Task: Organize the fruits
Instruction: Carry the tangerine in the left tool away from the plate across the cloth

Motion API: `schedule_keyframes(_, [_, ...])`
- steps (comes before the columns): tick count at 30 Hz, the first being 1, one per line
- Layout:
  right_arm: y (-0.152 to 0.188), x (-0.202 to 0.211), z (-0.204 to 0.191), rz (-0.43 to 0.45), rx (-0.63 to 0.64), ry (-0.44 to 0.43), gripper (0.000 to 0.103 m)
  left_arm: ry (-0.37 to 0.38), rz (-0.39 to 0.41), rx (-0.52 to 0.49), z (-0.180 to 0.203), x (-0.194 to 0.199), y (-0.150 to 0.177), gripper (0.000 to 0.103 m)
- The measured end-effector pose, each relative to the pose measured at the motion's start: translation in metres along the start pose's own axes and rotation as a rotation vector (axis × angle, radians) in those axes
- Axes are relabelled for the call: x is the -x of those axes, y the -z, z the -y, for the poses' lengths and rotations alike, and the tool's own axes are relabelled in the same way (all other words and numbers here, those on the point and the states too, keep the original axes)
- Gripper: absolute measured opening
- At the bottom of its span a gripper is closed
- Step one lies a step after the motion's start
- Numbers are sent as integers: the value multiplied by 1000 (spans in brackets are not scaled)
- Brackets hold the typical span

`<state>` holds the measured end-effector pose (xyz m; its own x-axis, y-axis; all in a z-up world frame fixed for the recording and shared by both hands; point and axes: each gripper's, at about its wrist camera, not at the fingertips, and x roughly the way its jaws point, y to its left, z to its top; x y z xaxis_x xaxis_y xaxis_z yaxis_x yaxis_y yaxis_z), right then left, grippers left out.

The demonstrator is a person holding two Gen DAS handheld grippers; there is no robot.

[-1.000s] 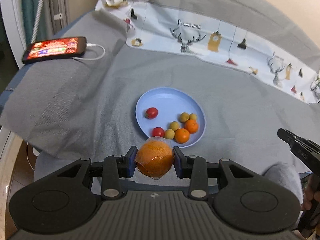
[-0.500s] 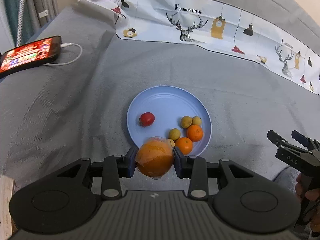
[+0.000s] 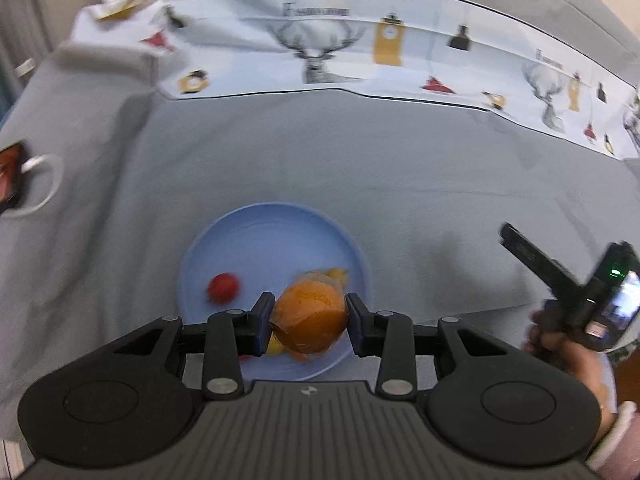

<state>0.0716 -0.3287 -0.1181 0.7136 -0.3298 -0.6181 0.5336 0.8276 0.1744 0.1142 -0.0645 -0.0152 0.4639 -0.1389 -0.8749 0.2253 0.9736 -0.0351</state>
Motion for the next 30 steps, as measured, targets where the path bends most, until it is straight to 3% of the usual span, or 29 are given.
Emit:
schedule_keyframes(2, [0,-9,4,17,-42,30,102,4,-4,-19,20,-3,-9,42])
schedule_keyframes(7, [-5,-25,17,42,-10,78,102,21,-9,-47,73,-4,-31,42])
schedule_keyframes(16, [-24,-25,68,75,-163,232,102,22,-33,-77,160,-19,-60,42])
schedule_keyframes(25, [-33,-48,94,36,-199,347,102,-15,-82,-76,218,-57,-94,42])
schedule_keyframes(30, [-37,-63,115,-10,-295,372,102,-20,-89,-113,249,-72,-111,42])
